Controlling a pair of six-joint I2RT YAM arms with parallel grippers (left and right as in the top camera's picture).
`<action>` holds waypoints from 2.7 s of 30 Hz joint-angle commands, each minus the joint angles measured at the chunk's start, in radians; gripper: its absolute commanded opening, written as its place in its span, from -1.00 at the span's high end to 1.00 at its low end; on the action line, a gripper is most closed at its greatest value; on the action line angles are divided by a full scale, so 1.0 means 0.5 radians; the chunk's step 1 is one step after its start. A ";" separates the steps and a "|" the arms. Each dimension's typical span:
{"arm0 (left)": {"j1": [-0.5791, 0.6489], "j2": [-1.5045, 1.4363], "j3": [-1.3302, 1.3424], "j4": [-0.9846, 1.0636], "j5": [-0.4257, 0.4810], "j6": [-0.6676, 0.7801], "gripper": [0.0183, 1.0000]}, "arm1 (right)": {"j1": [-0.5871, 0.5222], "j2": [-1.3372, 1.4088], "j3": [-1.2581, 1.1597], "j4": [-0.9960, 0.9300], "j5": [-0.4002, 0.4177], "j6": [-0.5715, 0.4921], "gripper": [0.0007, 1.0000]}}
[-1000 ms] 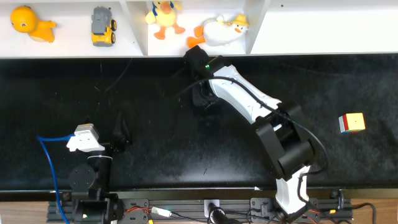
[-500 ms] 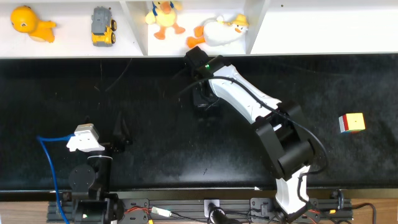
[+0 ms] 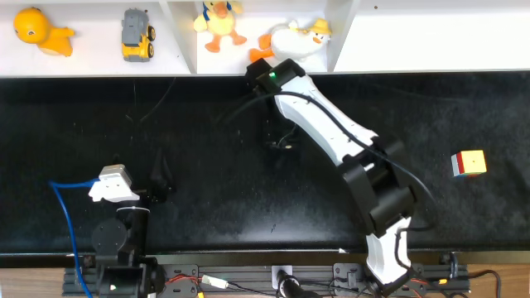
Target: Store Toys
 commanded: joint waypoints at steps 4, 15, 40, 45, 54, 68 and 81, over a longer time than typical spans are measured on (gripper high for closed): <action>-0.011 -0.024 -0.009 0.000 0.005 0.038 -1.00 | -0.047 -0.433 0.042 -0.201 0.233 0.104 0.91; -0.011 -0.024 -0.009 0.000 0.005 0.038 -1.00 | -0.591 -0.927 -0.437 -0.111 0.283 -0.025 0.91; -0.011 -0.024 -0.009 0.000 0.005 0.038 -1.00 | -1.157 -0.861 -0.671 1.180 0.108 -1.258 0.91; -0.011 -0.024 -0.009 0.000 0.005 0.038 -1.00 | -1.157 -0.700 -0.671 1.324 0.108 -1.267 0.91; -0.011 -0.024 -0.009 0.000 0.005 0.038 -1.00 | -1.157 -0.513 -0.671 1.540 0.107 -1.266 0.91; -0.011 -0.024 -0.009 0.000 0.005 0.038 -1.00 | -1.157 -0.510 -0.594 1.572 0.101 -1.251 0.91; -0.011 -0.024 -0.009 0.000 0.005 0.038 -0.99 | -1.153 -0.513 -0.446 1.611 0.100 -1.250 0.91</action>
